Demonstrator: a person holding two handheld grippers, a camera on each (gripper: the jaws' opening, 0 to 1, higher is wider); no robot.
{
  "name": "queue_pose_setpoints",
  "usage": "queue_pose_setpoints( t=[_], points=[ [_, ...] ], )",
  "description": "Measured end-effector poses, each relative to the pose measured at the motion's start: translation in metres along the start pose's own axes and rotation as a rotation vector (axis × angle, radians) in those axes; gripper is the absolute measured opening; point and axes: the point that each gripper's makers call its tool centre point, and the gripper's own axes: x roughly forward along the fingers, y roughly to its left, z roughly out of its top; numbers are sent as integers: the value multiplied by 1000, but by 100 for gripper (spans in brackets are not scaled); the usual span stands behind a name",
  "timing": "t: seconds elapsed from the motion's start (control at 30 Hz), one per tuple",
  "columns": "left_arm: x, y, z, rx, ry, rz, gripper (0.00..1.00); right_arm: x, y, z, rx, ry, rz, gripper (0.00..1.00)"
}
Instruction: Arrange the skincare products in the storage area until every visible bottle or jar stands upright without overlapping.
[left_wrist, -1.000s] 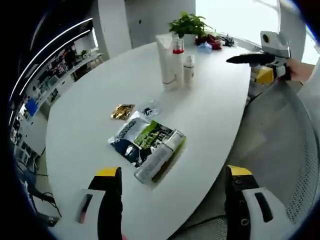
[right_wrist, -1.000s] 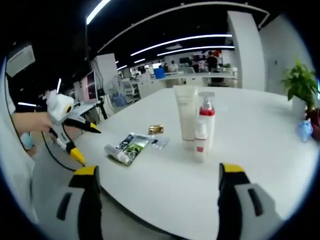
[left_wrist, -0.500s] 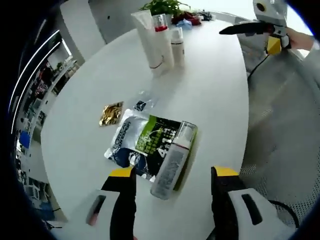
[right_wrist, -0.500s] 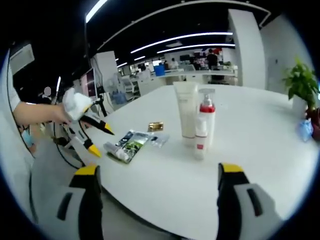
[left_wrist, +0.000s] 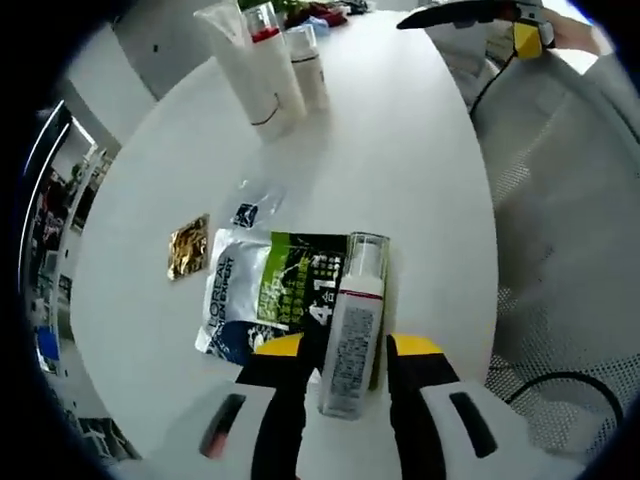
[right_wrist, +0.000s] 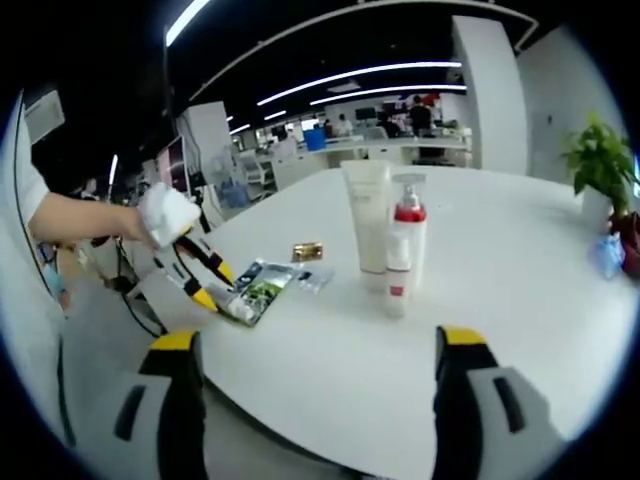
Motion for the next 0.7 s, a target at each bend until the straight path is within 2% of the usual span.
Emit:
queue_pose_setpoints(
  t=[0.27,0.43,0.6,0.7],
  points=[
    [10,-4,-3,51,42,-33,18,1,1,-1,1,6,-1,97],
    [11,-4,-4,56,52,-40,18,1,2,-1,-4,11,2,96],
    [10,-3,-3,21,34,-38,17,1,3,-2,-10,17,4,96],
    [9,-2,-2,-39,13,-36,16,1,3,-1,-12,16,5,96]
  ],
)
